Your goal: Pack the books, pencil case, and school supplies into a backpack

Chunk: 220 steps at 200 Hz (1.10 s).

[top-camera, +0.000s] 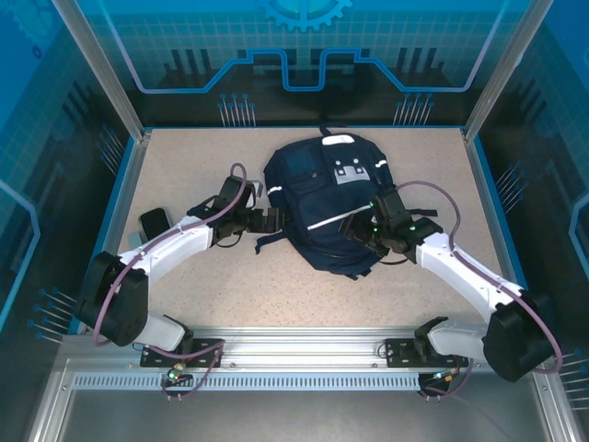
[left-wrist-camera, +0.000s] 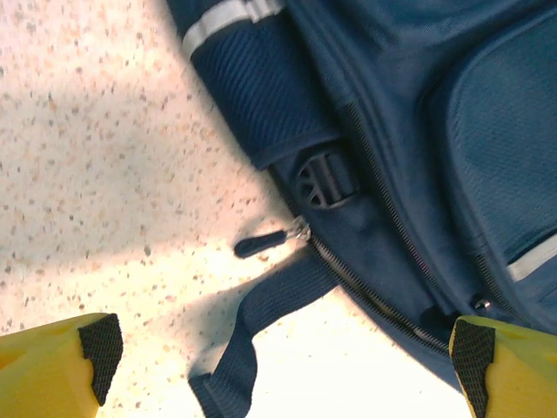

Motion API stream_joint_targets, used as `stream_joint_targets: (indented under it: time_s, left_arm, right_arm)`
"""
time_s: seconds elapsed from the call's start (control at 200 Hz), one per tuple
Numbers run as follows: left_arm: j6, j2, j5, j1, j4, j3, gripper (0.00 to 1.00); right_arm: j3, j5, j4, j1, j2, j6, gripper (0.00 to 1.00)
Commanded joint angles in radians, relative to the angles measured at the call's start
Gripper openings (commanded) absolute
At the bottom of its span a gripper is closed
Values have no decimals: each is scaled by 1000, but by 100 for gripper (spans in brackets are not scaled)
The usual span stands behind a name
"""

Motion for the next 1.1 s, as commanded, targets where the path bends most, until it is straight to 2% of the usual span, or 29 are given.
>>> stream_joint_targets:
  time_s: [0.0,0.34,0.505,0.6,0.71,0.89,1.096]
  left_arm:
    - [37,-6,-10,18,68,-23,99]
    - [110,94,55,18,94,-3,95]
    - [158,144,80,18,106,10,90]
    - [188,182,96,17,95,36,87]
    - [217,229,104,17,93,70,78]
    - [263,323,107,16,64,149,53]
    - [264,404,90,8,10,223,42]
  right_arm:
    - [21,-84,106,-32,59,48,71]
    - [21,-134,239,-109,218,125,63]
    - [131,-93,219,-144,290,47,58]
    - [193,-123,208,-175,340,8,57]
    - [236,-136,191,-188,378,-10,56]
    - [241,-172,193,-192,394,-12,54]
    - [222,-195,197,-197,384,-6,53]
